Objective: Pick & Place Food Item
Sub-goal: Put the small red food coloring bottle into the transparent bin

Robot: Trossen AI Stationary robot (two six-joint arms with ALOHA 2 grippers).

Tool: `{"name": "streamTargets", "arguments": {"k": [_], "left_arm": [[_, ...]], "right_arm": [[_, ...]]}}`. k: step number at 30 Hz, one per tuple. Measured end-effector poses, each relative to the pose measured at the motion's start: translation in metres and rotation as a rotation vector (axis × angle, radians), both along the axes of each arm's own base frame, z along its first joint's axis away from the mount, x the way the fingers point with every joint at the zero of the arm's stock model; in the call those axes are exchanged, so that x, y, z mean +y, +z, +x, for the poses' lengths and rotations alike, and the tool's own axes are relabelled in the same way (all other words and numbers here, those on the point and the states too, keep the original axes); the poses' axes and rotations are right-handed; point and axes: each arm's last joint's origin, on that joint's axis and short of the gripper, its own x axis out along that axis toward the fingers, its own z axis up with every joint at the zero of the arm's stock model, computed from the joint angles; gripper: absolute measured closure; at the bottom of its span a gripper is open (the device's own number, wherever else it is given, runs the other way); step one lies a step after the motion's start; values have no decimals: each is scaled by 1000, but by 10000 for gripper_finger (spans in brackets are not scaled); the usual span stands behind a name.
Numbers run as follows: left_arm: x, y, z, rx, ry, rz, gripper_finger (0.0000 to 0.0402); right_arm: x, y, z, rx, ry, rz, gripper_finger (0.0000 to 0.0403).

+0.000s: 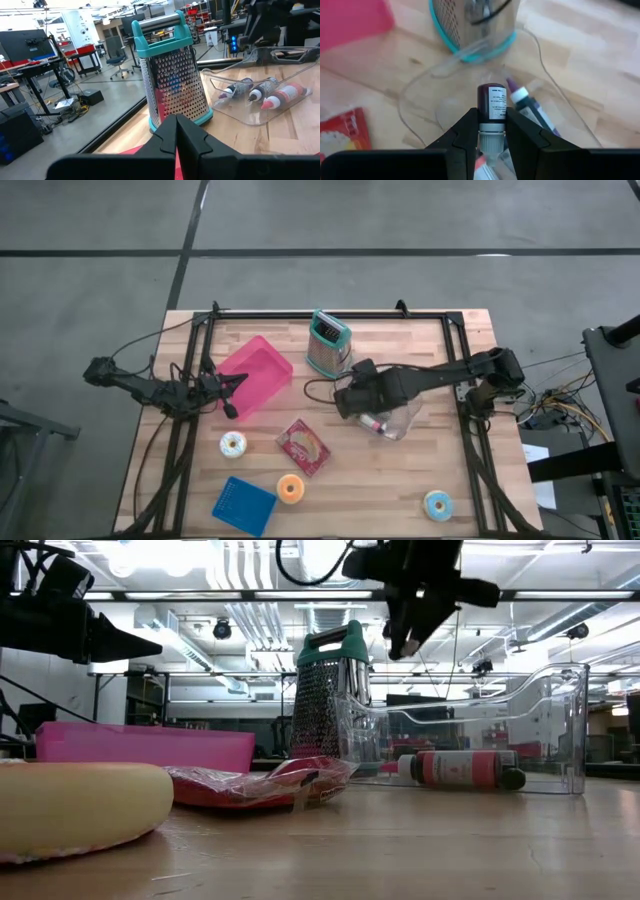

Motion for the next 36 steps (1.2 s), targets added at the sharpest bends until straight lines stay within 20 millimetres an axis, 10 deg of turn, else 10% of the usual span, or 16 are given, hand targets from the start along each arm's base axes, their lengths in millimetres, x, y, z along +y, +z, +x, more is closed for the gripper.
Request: {"name": "streamTargets", "arguments": {"k": [36], "left_arm": [[0, 0, 0, 0, 0, 0, 396]], "right_arm": [[-39, -99, -5, 25, 258, 74, 319]]}}
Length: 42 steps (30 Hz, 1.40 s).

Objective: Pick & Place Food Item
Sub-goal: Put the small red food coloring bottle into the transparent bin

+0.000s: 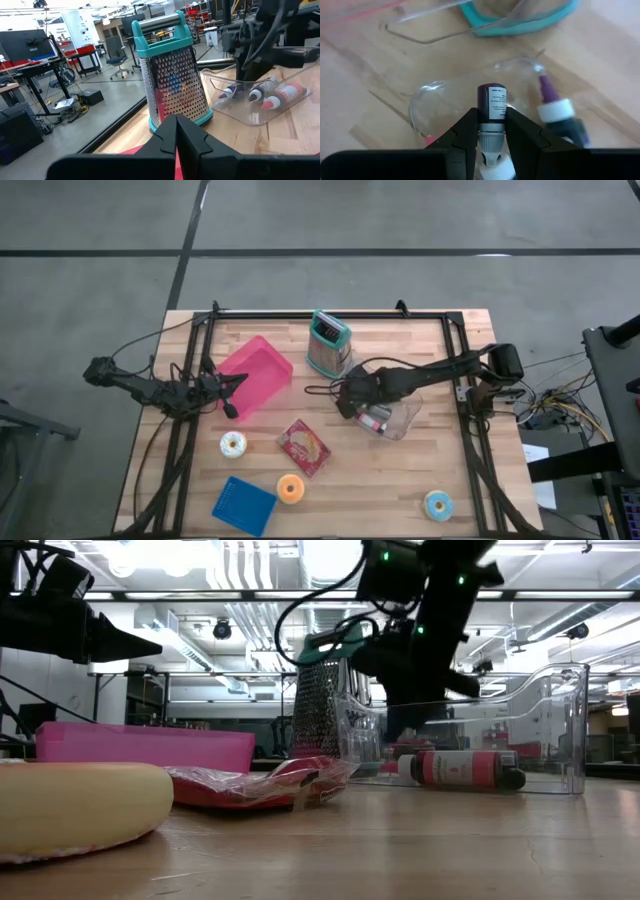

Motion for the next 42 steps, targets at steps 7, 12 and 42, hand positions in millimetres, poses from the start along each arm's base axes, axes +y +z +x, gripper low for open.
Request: {"name": "streamTargets", "arguments": {"k": [7, 12, 42], "left_arm": [[0, 0, 0, 0, 0, 0, 396], [0, 0, 0, 0, 0, 0, 396], [0, 0, 0, 0, 0, 0, 396]], "right_arm": [[-20, -22, -8, -57, 81, 68, 319], [-28, -27, -10, -71, 133, 71, 319], [-28, -43, -18, -36, 138, 205, 319]]}}
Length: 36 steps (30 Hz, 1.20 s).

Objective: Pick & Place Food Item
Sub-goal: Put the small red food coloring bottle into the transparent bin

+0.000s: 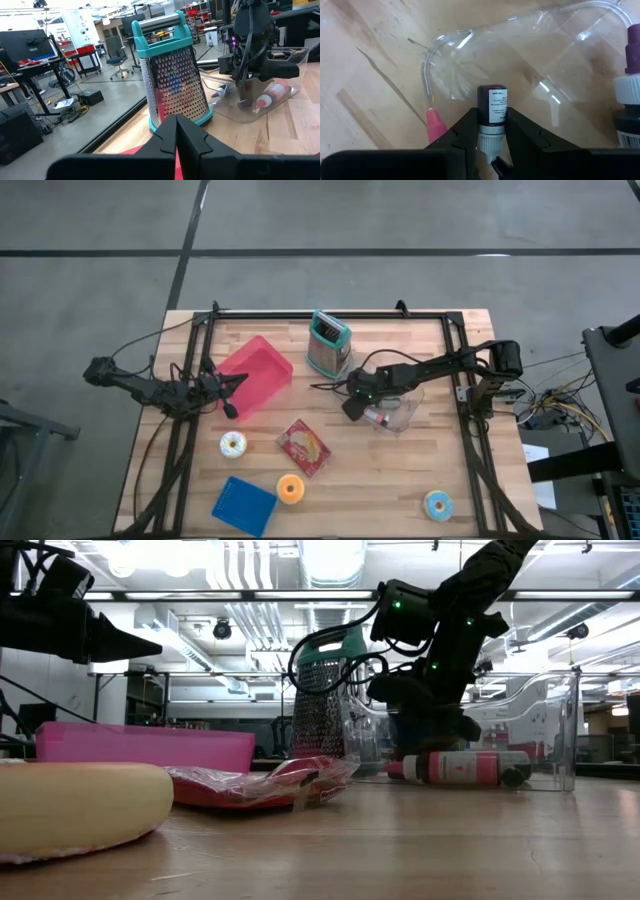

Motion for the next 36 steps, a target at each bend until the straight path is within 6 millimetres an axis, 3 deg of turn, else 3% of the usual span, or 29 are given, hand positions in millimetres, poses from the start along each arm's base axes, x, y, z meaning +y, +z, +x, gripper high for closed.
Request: {"name": "streamTargets", "arguments": {"k": [14, 36], "left_arm": [[0, 0, 0, 0, 0, 0, 396], [0, 0, 0, 0, 0, 0, 396]], "right_arm": [[1, 0, 0, 1, 5, -2, 313], [9, 1, 0, 6, 48, -68, 219]]}}
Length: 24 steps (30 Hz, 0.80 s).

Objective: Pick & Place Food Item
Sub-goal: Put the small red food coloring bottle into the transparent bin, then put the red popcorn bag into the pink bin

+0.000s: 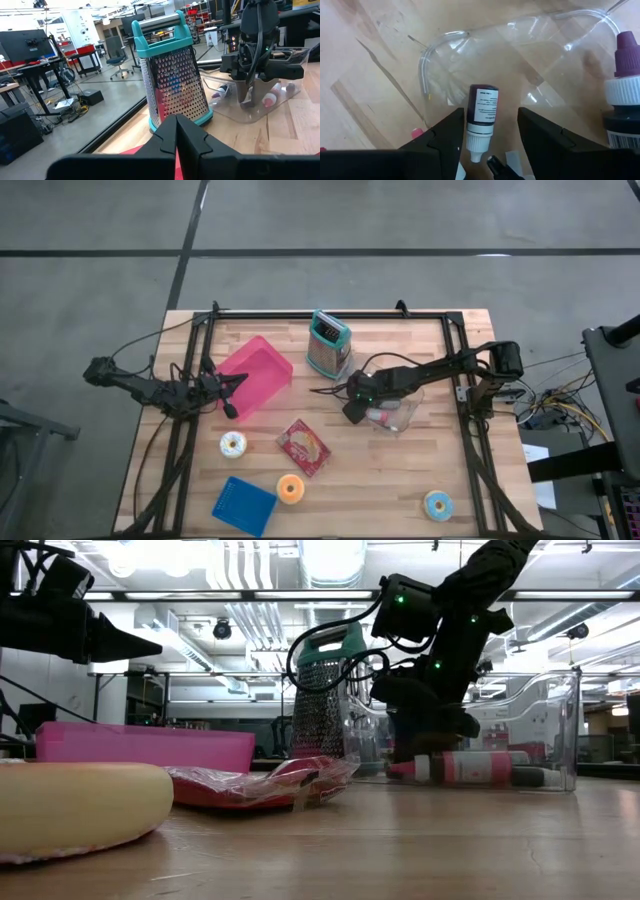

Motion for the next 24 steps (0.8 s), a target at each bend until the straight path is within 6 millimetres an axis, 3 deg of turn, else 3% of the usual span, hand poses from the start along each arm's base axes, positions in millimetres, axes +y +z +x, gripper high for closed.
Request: {"name": "streamTargets", "arguments": {"k": [15, 24], "left_arm": [[0, 0, 0, 0, 0, 0, 396], [0, 0, 0, 0, 0, 0, 396]], "right_arm": [[0, 2, -1, -13, -57, 17, 222], [6, 39, -8, -140, -57, -27, 225]]}}
